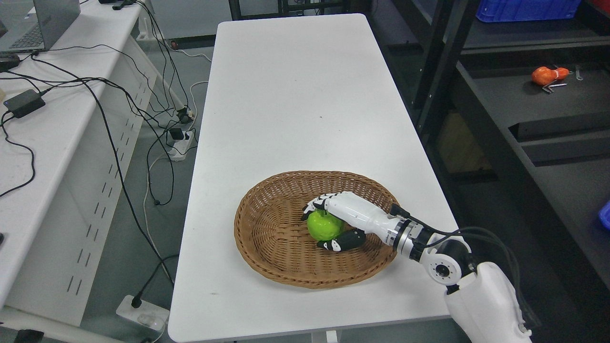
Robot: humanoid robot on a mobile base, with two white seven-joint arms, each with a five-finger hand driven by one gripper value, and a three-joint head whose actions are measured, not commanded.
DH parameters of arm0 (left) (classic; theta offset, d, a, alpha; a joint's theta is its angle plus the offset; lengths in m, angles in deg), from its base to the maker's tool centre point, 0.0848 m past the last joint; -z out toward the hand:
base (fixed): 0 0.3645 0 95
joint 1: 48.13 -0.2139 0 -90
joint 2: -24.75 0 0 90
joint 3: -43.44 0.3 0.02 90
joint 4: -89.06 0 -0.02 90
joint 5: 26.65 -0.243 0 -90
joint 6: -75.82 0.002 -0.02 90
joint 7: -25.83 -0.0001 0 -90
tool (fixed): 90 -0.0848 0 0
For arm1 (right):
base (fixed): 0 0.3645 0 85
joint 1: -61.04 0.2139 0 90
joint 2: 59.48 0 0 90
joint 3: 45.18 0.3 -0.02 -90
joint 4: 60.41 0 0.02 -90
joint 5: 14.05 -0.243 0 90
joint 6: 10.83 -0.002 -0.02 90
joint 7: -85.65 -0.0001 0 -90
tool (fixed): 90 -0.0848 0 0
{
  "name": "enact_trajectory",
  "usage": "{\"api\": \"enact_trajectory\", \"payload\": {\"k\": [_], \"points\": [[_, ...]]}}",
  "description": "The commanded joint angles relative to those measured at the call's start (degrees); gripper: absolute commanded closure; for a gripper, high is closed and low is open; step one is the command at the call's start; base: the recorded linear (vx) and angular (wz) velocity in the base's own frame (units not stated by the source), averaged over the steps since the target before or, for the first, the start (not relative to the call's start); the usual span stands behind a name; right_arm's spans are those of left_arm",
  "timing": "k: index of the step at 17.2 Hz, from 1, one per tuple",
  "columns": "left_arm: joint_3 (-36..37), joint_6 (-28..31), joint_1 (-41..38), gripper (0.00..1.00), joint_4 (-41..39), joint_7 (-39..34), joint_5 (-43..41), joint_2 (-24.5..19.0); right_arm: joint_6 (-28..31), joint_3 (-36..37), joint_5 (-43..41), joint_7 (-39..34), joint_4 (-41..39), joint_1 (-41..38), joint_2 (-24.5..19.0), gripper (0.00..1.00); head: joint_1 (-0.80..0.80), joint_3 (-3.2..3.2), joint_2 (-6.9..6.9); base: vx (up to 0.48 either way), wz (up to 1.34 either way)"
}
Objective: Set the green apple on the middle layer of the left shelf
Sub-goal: 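Lift the green apple out of the basket with the right hand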
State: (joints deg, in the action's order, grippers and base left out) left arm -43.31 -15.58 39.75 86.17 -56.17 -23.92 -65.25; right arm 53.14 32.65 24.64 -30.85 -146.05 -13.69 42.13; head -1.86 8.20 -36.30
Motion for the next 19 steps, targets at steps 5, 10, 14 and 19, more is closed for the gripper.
{"api": "enact_trajectory", "payload": {"k": [5,10,14,19], "points": [[0.0,0.0,0.0,0.0,0.0,0.0,0.0,-1.0,3.9,20.1,-7.0,18.7,-4.4,-3.8,-3.1,1.0,0.0,0.0,0.0,0.0,0.0],[0.0,0.0,0.0,0.0,0.0,0.0,0.0,-1.0,7.9,21.2,-7.0,33.2,-5.1,-5.8,-3.2,1.0,0.0,0.0,0.0,0.0,0.0],[0.0,0.0,0.0,0.0,0.1,0.0,0.0,-1.0,8.5,21.2,-7.0,35.5,-6.5,-8.1,-5.5,1.0,0.0,0.0,0.0,-0.003,0.0],[0.0,-0.1,0.0,0.0,0.0,0.0,0.0,-1.0,8.5,21.2,-7.2,35.3,-7.6,-8.4,-6.5,1.0,0.0,0.0,0.0,-0.005,0.0]]}}
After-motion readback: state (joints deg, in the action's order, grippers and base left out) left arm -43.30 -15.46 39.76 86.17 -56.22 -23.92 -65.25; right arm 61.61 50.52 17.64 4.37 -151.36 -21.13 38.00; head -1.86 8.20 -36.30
